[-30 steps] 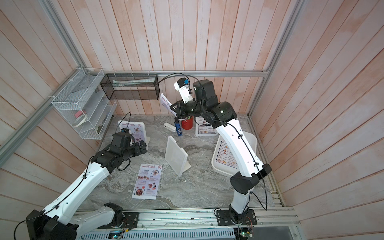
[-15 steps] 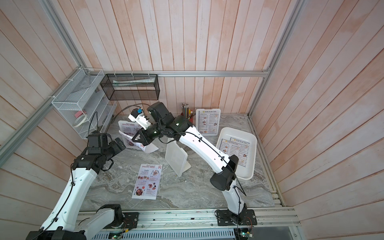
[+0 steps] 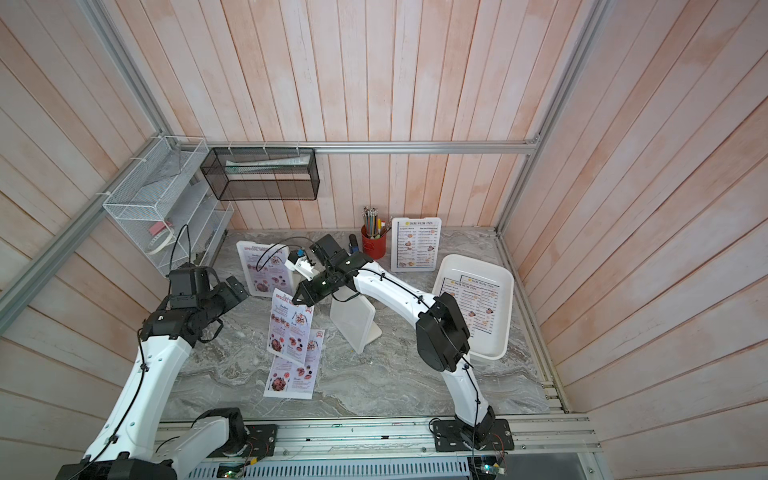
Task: Replace the menus in the menu holders
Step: Place the menu at the center of the board.
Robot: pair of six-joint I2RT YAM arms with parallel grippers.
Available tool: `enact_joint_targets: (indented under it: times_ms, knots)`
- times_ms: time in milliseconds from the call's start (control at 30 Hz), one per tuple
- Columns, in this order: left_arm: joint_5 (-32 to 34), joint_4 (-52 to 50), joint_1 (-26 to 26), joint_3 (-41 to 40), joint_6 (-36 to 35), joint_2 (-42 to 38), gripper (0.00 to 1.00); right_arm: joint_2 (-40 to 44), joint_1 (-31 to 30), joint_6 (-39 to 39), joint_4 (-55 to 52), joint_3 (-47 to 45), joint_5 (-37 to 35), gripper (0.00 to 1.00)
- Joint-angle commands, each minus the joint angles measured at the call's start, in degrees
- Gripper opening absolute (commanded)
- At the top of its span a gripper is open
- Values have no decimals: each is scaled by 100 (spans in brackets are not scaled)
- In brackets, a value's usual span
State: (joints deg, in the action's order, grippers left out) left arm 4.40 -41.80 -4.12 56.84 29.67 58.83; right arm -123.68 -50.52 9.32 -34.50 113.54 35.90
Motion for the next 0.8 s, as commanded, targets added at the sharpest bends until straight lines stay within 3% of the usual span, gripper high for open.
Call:
enact_joint_targets:
  times_ms: [0, 67, 233, 333, 467, 700, 767]
  knots:
    - [-482, 76, -18, -22, -120, -5, 100, -437, -173, -558, 40, 694, -705, 3]
    - [-546, 60, -19, -85, -157, -34, 100, -815, -178, -694, -295, 1259, -938, 4]
    - [-536, 5, -9, -218, -212, -151, 100, -1298, -160, -803, -863, 2307, -1460, 22]
    - [-597, -14, -1, -287, -225, -196, 100, -1204, -113, -761, -935, 2480, -1602, 30]
    - [-649, -31, 138, -314, -231, -225, 100, -847, 11, -699, -1040, 2478, -1502, 32]
    - [-381, -46, 1249, 14, -236, -100, 98, 122, 578, -285, -1480, 2283, -1252, 41]
    - [-193, -38, 1737, 181, -201, -37, 98, 551, 905, -160, -1526, 1933, -1247, 48]
